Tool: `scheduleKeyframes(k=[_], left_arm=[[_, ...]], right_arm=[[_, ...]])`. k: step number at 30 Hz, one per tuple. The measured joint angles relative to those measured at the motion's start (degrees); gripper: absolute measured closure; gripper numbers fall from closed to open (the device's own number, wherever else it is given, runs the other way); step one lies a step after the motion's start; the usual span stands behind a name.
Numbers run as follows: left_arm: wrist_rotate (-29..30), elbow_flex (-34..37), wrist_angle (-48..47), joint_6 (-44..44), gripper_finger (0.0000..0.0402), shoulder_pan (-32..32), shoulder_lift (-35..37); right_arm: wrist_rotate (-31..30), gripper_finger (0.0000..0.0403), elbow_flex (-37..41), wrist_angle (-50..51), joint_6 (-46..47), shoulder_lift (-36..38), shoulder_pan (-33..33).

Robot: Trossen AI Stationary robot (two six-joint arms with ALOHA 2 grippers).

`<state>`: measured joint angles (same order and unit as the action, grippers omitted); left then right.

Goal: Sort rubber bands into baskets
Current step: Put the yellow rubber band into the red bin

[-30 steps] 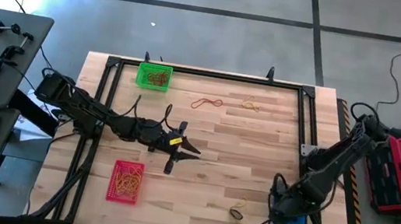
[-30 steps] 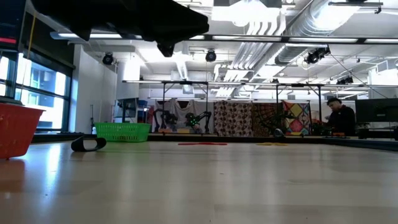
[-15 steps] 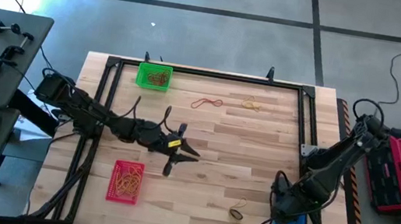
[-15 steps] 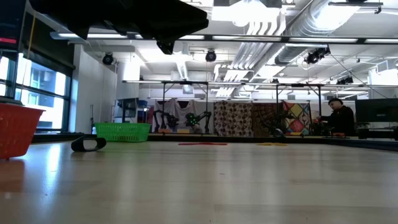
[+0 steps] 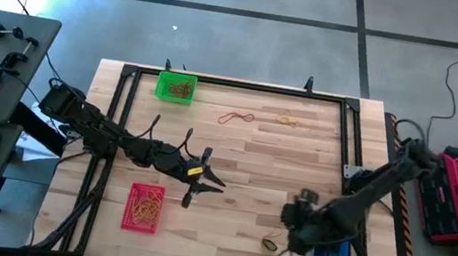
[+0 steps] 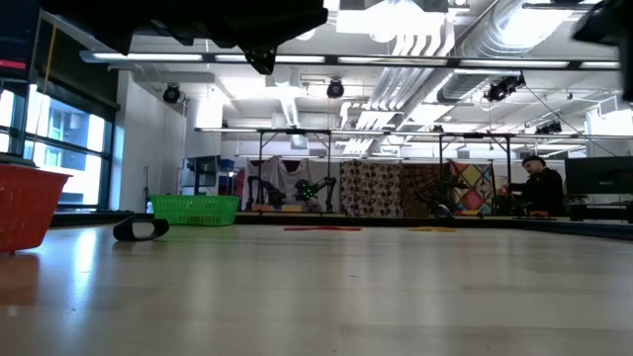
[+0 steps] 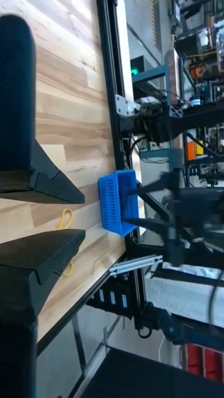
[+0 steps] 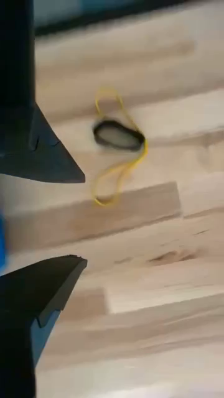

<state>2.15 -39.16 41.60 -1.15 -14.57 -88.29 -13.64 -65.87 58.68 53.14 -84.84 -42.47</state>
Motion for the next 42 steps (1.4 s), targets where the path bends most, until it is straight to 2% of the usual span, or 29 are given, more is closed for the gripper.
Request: scheduleKeyframes(k=[5, 10, 23, 31, 34, 36, 40, 42], left_arm=[[0.0, 0.0, 0.0, 0.2, 0.0335, -0.8, 0.0], [0.0, 0.0, -0.1, 0.7, 0.0335, -1.1, 0.0], [0.0, 0.0, -2.2, 2.0, 0.0335, -1.6, 0.0], [0.0, 0.0, -2.9, 2.0, 0.0335, -2.4, 0.0], [0.0, 0.0, -3.0, 2.0, 0.0335, -2.4, 0.0], [0.0, 0.0, -3.0, 2.0, 0.0335, -2.4, 0.0], [0.0, 0.0, -3.3, 2.0, 0.0335, -2.4, 0.0], [0.0, 0.0, -3.3, 2.0, 0.0335, -2.4, 0.0]], right_arm=[[-0.1, 0.0213, 0.0, -3.1, -13.4, -8.1, 2.8], [0.5, 0.0213, 0.1, -6.7, -21.7, -14.6, 3.0], [6.1, 0.0213, 0.1, -12.6, -27.0, -20.3, 3.0], [10.0, 0.0218, -0.1, -12.6, -30.1, -23.2, 4.6], [12.1, 0.0248, -0.1, -12.4, -30.1, -23.3, 5.8], [13.6, 0.0283, -0.1, -12.5, -30.7, -23.3, 6.4], [16.5, 0.0378, 0.0, -12.5, -32.3, -23.3, 7.7], [16.4, 0.0392, -0.3, -12.1, -32.8, -23.4, 8.1]])
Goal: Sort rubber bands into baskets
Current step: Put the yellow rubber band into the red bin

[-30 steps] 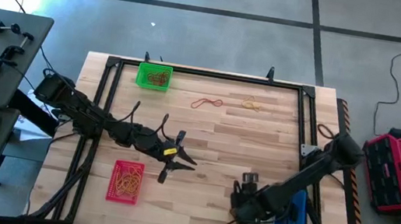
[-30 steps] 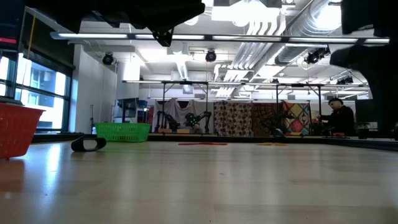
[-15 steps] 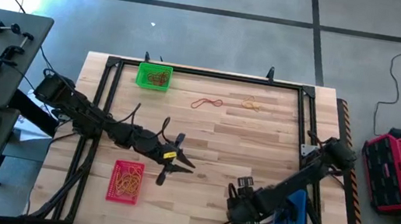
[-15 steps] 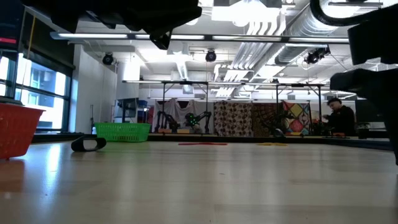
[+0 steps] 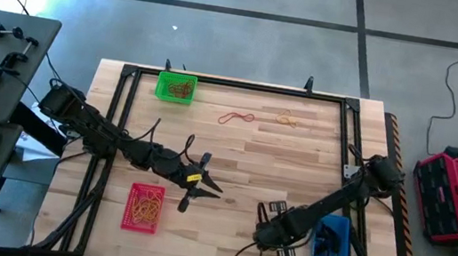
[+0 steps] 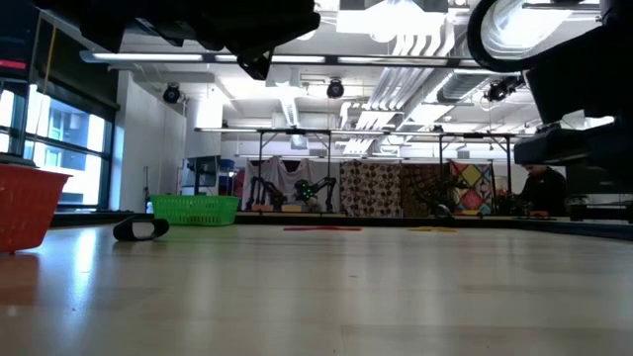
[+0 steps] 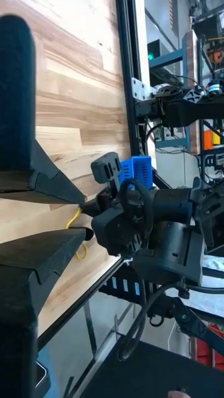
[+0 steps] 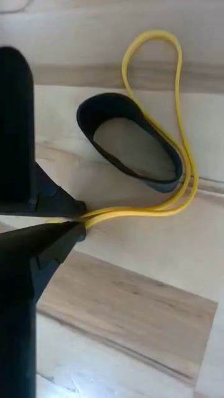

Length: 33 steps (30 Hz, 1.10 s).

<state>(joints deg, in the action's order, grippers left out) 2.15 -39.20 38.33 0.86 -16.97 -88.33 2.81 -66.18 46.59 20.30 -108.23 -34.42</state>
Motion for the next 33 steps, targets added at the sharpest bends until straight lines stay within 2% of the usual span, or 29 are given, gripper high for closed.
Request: scheduleKeyframes(k=[3, 7, 12, 19, 25, 33], left_arm=[[0.0, 0.0, -0.8, 0.0, 0.0335, 0.0, 0.0], [0.0, 0.0, -2.5, 0.0, 0.0335, 0.0, 0.0], [0.0, 0.0, -3.5, 0.0, 0.0335, 0.0, 0.0], [0.4, 0.0, -3.5, 0.0, 0.0329, 0.0, 0.0], [6.4, 0.0, -3.8, 2.4, 0.0304, 0.0, 0.0], [10.3, -2.0, -4.2, 4.0, 0.0257, 0.0, -2.4]], right_arm=[[-1.9, 0.0385, -1.2, 2.3, 0.1, -0.2, 0.6], [-11.0, 0.04, -2.8, 7.9, 0.3, 0.6, 0.9], [-18.3, 0.0402, -3.5, 9.4, 2.4, 4.6, 1.1], [-31.2, 0.0402, -3.5, 6.0, 3.6, 10.2, 1.0], [-42.0, 0.0402, -3.6, 0.1, 2.8, 12.2, 1.4], [-48.1, 0.0403, -4.4, -7.4, -0.8, 12.2, 2.7]])
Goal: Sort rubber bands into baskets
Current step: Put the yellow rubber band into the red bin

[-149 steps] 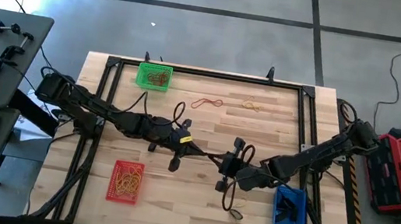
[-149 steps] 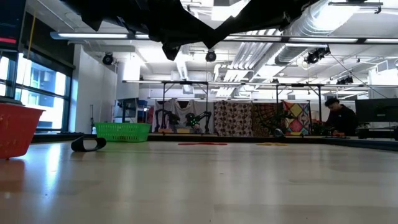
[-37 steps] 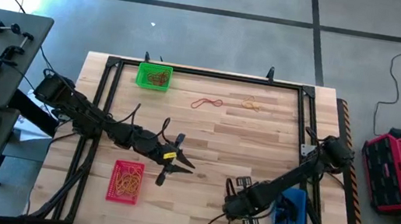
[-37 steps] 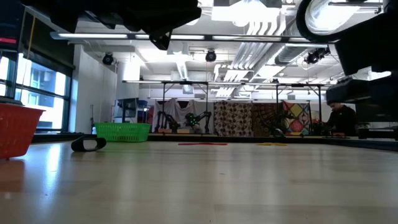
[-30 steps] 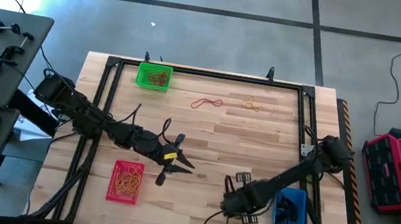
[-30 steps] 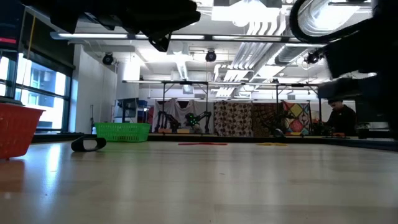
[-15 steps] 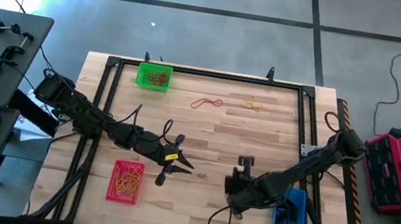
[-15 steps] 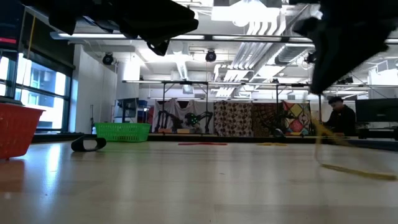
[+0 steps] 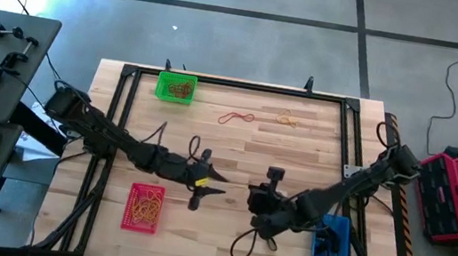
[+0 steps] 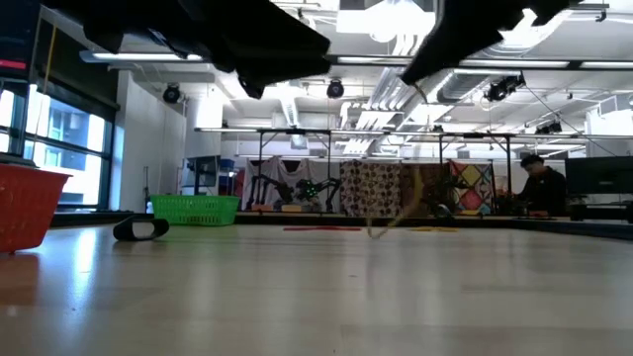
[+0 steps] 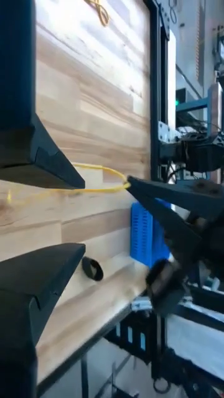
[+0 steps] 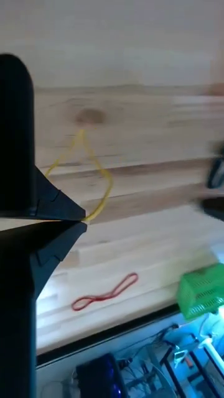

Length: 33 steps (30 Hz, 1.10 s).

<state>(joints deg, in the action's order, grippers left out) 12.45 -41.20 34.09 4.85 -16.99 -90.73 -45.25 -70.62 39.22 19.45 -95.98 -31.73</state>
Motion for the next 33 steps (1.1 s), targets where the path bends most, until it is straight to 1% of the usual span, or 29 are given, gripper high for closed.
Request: scheduleKeyframes(k=[6, 10, 12, 17, 21, 23, 25, 27, 30, 31, 33], left_arm=[[4.6, -4.6, -0.1, -1.5, 0.0235, 0.0, -6.9], [8.3, -6.6, 0.1, -1.1, 0.023, 0.0, -9.1], [8.4, -7.3, -0.1, -0.8, 0.0229, 0.0, -9.8], [6.1, -8.2, -0.1, -0.4, 0.0229, 0.2, -10.0], [6.1, -8.2, -0.2, -0.4, 0.0233, 0.2, -10.0], [6.0, -8.2, -0.3, 0.1, 0.0246, 0.4, -10.0], [6.1, -8.2, -1.0, 0.4, 0.0271, 0.5, -10.0], [6.1, -8.1, -0.9, -0.9, 0.0308, 0.5, -10.0], [6.1, -8.1, -1.0, -3.9, 0.0377, 0.3, -9.9], [6.2, -8.1, -1.3, -4.7, 0.0389, 0.1, -9.6], [6.2, -8.1, -1.2, -5.9, 0.0392, 0.0, -9.0]], right_arm=[[-0.8, 0.0403, -0.9, -4.5, -3.3, 0.0, 0.6], [-1.0, 0.0403, -1.0, -6.1, -4.5, 0.0, 0.6], [-1.0, 0.0403, -1.0, -6.9, -4.5, 0.0, 0.6], [-1.0, 0.0403, -1.0, -7.4, -4.7, 0.0, 0.6], [-1.0, 0.0403, -1.0, -7.9, -4.9, 0.0, 0.6], [-1.0, 0.0403, -1.0, -8.2, -4.9, 0.0, 0.6], [-1.0, 0.0403, -1.0, -8.5, -5.0, 0.0, 0.6], [-1.0, 0.0403, -1.0, -8.7, -5.0, 0.0, 0.6], [-1.9, 0.0402, -1.0, -9.5, -3.7, 0.0, 0.6], [-2.5, 0.04, -1.0, -9.6, -3.2, 0.0, 0.6], [-2.6, 0.0388, -1.0, -9.8, -3.0, 0.1, 0.6]])
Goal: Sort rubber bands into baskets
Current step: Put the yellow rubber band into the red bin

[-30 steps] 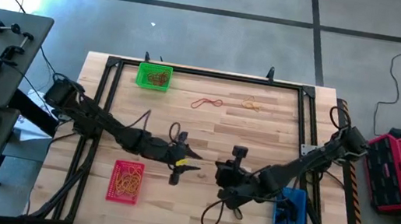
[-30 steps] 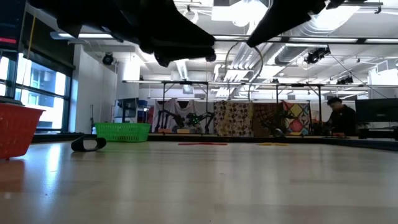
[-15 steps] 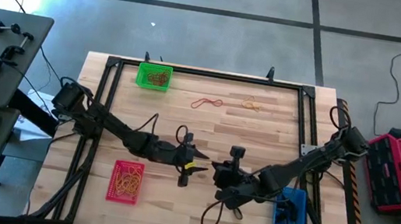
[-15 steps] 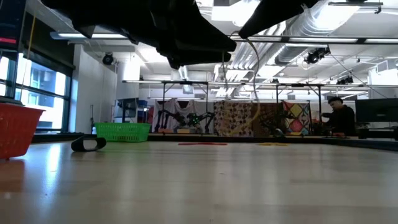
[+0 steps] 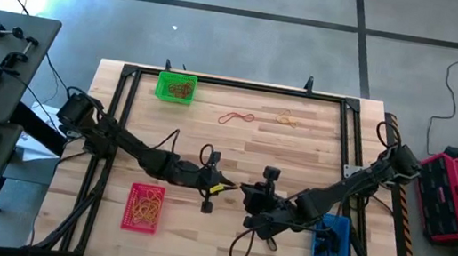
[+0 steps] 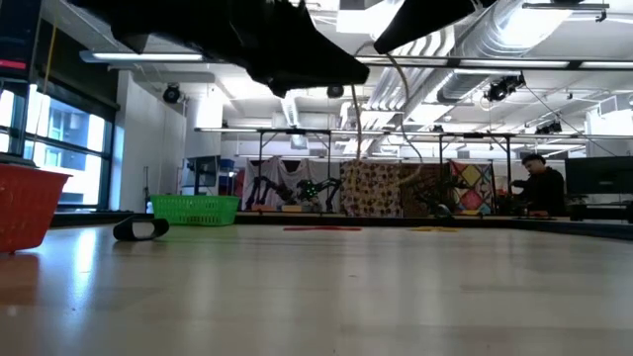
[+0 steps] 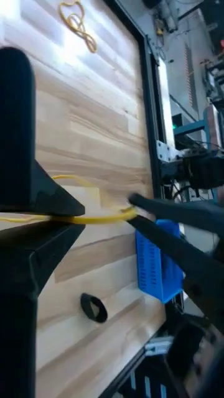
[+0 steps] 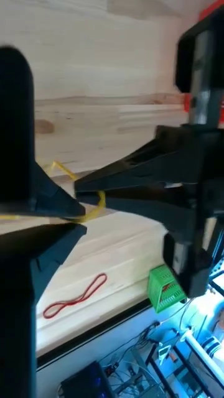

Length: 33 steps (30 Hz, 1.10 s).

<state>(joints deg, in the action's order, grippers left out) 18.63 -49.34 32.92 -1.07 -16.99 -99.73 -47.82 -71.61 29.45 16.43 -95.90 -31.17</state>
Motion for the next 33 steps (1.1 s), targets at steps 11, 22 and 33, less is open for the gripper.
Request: scheduleKeyframes(k=[11, 22, 33], left_arm=[[2.5, 0.0, -18.4, -2.1, 0.0401, -0.2, 14.1], [-8.3, 0.0, -45.4, 4.4, 0.0401, -7.7, 35.8], [-5.6, 0.0, -66.3, 19.3, 0.0401, -14.4, 43.1]], right_arm=[[-1.4, 0.0244, 0.0, 0.7, 1.5, 0.0, 0.0], [-4.8, 0.0224, 0.0, 8.0, 6.2, 0.0, 0.0], [-4.7, 0.0236, 0.0, 8.1, 7.1, 0.0, 0.0]])
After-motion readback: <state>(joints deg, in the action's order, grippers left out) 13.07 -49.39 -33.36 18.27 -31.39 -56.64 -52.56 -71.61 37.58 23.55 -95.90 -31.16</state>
